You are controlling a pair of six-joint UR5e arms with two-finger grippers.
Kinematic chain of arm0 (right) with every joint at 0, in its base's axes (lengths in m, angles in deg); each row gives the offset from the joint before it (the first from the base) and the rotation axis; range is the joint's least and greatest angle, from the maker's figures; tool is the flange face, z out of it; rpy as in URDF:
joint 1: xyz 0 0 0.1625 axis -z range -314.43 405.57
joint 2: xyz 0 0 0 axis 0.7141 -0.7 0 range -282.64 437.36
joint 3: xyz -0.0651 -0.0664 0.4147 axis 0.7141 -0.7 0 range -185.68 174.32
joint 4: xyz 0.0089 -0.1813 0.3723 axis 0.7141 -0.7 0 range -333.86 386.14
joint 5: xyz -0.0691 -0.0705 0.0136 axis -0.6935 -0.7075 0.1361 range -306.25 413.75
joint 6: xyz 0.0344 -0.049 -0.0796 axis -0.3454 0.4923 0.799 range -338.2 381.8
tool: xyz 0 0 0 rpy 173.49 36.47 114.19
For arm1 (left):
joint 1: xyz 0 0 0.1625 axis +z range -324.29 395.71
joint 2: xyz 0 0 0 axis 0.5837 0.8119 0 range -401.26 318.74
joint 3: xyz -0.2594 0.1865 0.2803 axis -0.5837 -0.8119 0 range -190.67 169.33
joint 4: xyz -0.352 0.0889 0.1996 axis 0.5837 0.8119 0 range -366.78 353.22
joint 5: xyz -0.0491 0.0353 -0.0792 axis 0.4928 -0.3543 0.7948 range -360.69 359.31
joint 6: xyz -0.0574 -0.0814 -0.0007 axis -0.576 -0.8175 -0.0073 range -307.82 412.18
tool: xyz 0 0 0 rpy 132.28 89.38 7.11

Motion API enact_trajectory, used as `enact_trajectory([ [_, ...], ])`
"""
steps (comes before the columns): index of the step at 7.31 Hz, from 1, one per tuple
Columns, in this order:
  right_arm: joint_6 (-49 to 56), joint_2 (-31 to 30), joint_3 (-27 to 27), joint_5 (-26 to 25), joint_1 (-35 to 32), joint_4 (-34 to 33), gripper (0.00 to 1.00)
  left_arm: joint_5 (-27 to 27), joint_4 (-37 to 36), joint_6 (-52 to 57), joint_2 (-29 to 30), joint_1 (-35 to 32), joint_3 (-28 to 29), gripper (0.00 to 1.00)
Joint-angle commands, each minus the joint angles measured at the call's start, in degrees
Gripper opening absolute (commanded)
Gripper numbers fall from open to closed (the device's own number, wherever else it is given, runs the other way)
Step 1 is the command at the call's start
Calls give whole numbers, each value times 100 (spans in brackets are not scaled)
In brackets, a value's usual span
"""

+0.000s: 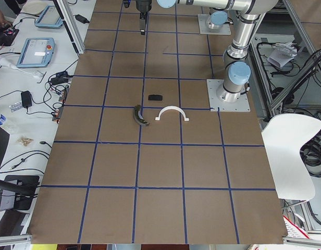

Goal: Place bearing gear from tray to pile

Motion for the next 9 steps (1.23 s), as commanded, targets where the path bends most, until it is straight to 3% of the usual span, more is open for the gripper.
enact_trajectory([
  [1, 1159, 161, 39, -71, 970, 35, 100, 0, 6, 0, 0, 0, 0, 100],
  [3, 2507, 634, 22, -1, 2111, -131, 100, 0, 6, 0, 0, 0, 0, 100],
  [4, 3138, 958, 22, -18, 2438, -523, 100, 0, 6, 0, 0, 0, 0, 100],
  [9, 3891, 2357, -101, -98, 3240, -1965, 100, 0, -3, 0, 0, 0, 0, 100],
])
